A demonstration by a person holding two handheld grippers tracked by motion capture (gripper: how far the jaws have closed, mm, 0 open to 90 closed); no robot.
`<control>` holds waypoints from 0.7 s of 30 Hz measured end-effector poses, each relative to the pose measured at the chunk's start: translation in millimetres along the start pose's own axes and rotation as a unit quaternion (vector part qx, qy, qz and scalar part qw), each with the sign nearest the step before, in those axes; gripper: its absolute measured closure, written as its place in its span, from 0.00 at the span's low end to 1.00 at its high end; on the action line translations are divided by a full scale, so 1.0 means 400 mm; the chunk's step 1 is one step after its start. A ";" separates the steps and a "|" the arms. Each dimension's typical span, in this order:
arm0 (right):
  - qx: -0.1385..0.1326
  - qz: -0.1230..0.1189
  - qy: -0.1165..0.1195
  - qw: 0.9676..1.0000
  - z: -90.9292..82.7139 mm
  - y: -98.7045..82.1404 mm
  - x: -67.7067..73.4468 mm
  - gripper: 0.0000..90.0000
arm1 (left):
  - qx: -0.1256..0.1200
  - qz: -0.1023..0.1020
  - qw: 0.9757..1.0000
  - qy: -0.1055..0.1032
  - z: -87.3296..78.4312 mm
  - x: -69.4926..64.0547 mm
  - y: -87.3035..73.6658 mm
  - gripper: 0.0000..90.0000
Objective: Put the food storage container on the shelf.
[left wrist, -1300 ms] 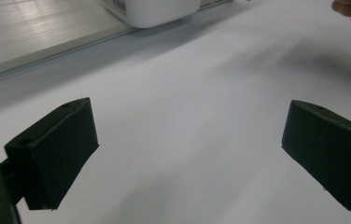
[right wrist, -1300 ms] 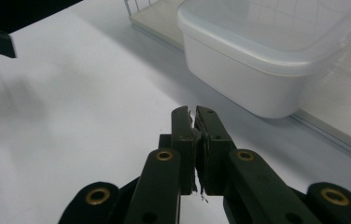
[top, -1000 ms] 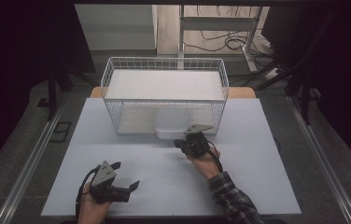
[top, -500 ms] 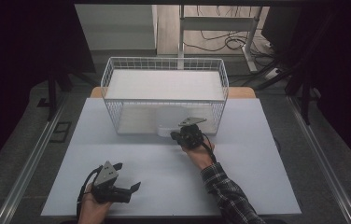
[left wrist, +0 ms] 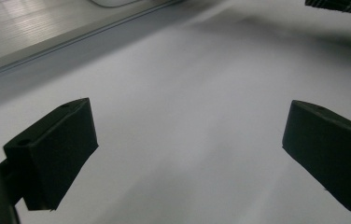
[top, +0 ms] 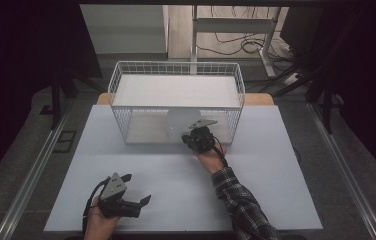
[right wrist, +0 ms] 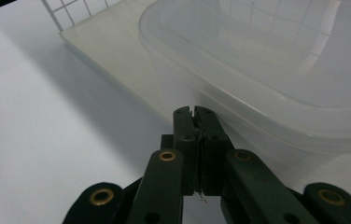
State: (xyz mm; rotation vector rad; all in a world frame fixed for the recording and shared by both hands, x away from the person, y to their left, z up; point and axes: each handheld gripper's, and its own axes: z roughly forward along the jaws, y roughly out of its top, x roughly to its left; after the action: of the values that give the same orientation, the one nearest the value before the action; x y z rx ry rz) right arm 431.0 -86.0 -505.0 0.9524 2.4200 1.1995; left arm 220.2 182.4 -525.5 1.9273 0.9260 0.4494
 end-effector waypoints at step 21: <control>0.005 0.010 0.005 1.000 -0.011 0.004 -0.009 0.74 | -0.009 -0.024 1.000 -0.018 -0.003 0.004 0.002 0.02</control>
State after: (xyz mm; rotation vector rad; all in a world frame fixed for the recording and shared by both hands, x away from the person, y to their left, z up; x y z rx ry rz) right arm 432.3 -90.2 -501.2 0.9774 2.4325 1.2034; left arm 221.0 184.1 -524.6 1.8870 0.9412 0.3921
